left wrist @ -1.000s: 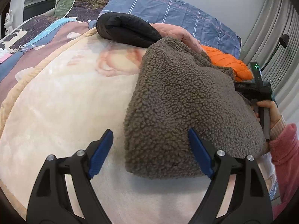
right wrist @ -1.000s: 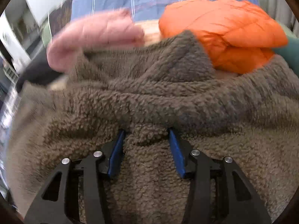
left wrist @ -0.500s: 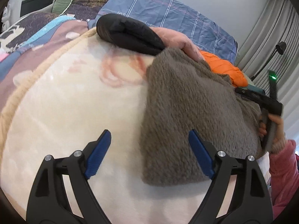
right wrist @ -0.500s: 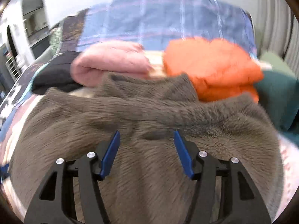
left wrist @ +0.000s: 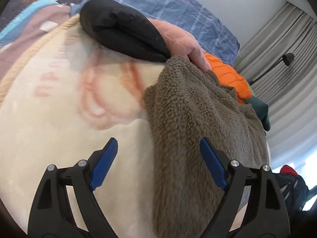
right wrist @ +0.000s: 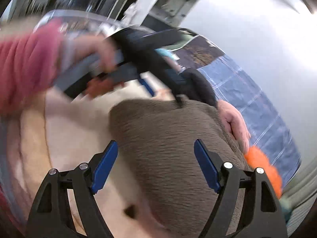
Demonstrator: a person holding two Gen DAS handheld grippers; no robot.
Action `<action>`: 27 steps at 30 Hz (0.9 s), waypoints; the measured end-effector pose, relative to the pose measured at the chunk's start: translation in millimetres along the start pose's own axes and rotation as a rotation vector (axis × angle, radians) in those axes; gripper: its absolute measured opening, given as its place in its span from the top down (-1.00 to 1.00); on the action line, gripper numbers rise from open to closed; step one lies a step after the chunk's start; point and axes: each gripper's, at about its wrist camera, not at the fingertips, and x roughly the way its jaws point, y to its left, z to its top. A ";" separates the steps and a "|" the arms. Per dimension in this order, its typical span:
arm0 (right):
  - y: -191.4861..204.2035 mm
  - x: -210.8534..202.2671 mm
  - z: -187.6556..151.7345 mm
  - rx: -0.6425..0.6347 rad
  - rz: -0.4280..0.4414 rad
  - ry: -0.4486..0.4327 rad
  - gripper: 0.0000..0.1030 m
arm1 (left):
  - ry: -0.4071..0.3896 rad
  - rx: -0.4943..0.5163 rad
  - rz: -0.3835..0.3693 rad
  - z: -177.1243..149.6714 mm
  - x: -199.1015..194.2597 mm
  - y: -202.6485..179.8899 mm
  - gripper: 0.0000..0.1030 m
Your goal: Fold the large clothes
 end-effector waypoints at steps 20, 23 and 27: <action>31.3 95.7 21.4 -0.113 -0.103 0.088 -0.54 | 0.118 -0.001 -0.185 57.5 87.8 20.8 -0.72; 27.0 97.8 24.0 -0.067 -0.097 0.076 -0.13 | 0.099 0.004 -0.199 59.4 87.7 21.7 -0.52; 10.1 73.4 31.3 0.070 -0.067 0.007 0.35 | 0.075 -0.017 -0.262 56.8 77.8 17.1 0.30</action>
